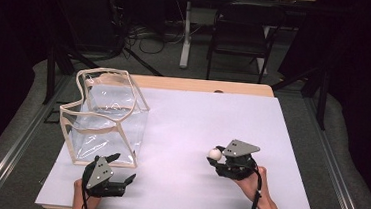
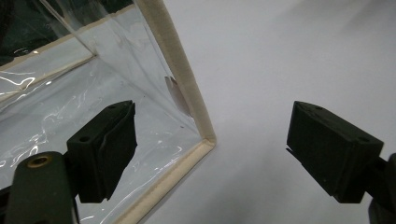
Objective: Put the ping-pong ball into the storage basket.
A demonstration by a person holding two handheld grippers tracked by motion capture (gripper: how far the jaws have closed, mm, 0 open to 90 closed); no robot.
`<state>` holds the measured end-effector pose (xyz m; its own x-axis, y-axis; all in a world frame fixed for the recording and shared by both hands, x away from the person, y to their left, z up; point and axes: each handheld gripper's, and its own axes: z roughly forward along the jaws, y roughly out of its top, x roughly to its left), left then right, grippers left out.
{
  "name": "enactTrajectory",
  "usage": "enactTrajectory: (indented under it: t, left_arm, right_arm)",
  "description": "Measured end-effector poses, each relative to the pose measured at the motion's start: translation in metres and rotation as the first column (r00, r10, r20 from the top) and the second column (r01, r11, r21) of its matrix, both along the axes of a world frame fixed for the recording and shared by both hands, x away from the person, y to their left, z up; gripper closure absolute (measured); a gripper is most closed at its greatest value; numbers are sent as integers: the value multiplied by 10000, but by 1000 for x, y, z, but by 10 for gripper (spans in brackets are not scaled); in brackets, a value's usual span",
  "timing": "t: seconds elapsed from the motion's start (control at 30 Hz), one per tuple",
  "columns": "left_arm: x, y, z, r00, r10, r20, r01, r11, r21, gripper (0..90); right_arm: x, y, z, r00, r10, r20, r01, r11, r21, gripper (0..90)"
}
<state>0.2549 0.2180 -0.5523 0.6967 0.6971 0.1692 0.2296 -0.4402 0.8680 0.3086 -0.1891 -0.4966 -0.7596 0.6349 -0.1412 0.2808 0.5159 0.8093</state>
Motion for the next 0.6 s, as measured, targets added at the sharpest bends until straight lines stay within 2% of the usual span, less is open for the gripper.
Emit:
enactTrajectory:
  t: [0.6]
  left_arm:
    - [0,0,0,10000,-12,1,12,10000,10,160]
  right_arm:
    - [7,3,8,9996,-28,271,22,9998,211,507]
